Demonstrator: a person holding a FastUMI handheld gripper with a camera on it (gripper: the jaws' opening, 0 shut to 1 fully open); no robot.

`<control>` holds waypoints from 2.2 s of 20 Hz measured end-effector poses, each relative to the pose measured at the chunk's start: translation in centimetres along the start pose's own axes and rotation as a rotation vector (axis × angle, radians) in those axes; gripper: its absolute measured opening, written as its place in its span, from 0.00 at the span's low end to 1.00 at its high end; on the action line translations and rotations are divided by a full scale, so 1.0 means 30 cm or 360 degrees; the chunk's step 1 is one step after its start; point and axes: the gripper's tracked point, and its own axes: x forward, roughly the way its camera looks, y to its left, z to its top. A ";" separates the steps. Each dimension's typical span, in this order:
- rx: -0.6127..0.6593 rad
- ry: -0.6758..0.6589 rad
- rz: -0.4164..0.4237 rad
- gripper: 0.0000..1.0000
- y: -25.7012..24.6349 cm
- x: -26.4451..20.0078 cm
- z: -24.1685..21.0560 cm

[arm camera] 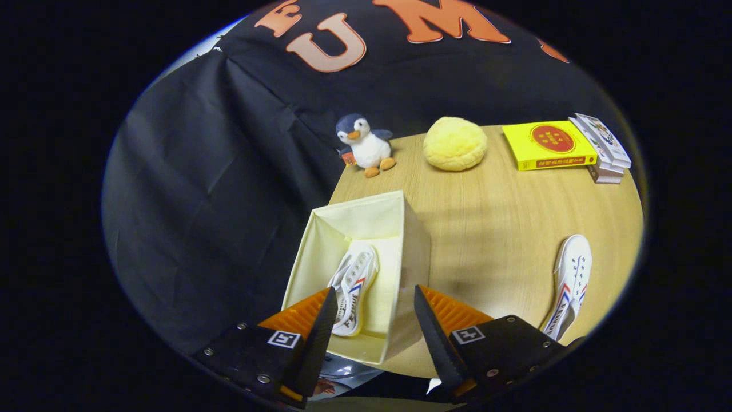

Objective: Open the storage box then place both shoes into the box .Put the left shoe in first, then the right shoe, with the right side of both shoes facing outward in a uniform manner.

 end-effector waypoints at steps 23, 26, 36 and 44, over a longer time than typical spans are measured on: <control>-0.0115 0.0124 -0.0918 0.66 -1.062 -0.167 -0.433; -0.0145 0.0135 -0.0928 0.55 -1.086 -0.112 -0.445; -0.0241 0.0013 -0.0987 0.40 -1.086 -0.080 -0.375; -0.0114 -0.0137 -0.0948 0.25 -1.164 -0.068 -0.306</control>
